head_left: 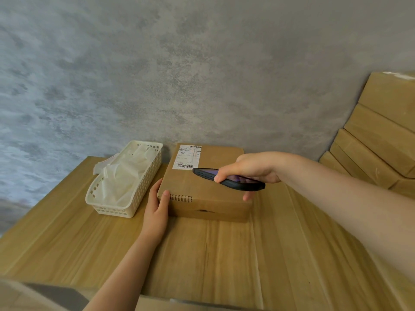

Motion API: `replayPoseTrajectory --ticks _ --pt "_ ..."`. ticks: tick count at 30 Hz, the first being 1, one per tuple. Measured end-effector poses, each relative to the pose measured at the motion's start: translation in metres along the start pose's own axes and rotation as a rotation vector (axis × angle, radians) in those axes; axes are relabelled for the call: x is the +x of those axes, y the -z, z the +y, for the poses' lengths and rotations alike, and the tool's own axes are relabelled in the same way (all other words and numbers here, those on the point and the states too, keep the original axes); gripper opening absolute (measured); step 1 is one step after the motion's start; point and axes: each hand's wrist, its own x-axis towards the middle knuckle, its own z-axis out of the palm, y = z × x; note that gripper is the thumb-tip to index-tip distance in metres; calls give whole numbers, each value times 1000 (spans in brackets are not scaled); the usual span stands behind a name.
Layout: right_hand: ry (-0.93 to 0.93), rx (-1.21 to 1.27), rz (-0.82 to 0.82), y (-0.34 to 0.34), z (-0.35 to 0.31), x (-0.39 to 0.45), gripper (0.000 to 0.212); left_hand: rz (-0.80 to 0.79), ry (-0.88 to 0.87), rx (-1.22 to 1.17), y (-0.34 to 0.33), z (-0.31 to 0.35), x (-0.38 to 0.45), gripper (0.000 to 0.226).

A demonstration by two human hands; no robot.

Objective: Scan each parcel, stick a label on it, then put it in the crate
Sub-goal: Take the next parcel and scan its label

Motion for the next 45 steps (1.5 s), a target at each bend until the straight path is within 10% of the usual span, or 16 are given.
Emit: replayPoseTrajectory --ticks 45 --pt "9 38 89 -2 -6 -36 36 5 -22 11 -1 -5 0 41"
